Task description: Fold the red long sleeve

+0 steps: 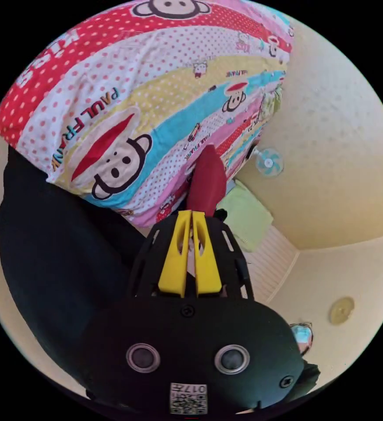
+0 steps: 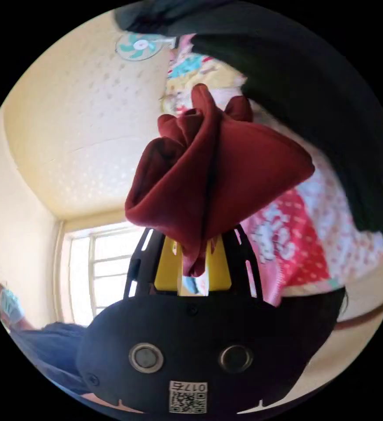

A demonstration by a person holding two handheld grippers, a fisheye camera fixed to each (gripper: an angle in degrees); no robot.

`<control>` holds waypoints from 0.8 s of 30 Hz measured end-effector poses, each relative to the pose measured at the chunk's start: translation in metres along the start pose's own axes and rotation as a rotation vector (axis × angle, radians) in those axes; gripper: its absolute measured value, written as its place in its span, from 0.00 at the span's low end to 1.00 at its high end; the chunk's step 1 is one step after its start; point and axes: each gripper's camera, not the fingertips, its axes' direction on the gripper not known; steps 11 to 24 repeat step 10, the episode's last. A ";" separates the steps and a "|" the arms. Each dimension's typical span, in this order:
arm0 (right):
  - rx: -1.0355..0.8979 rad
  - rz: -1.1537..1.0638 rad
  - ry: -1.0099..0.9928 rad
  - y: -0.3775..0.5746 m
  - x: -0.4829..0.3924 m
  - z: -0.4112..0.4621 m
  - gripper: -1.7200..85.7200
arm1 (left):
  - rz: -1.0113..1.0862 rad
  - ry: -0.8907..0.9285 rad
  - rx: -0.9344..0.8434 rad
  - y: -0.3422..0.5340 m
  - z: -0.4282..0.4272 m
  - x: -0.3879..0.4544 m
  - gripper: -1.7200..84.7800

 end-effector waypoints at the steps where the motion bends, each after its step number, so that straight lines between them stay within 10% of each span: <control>1: 0.015 0.058 0.079 0.005 0.016 -0.004 0.13 | -0.088 0.140 0.093 0.002 -0.020 -0.014 0.01; 5: -0.315 0.182 0.771 0.053 0.073 0.035 0.12 | -0.218 0.367 0.334 0.004 -0.085 -0.044 0.01; 9: -0.791 0.268 1.106 0.135 0.124 0.107 0.05 | -0.202 0.011 0.349 -0.004 -0.148 -0.050 0.01; 24: -0.824 0.261 1.138 0.146 0.127 0.115 0.05 | -0.226 -0.105 0.354 -0.004 -0.167 -0.055 0.01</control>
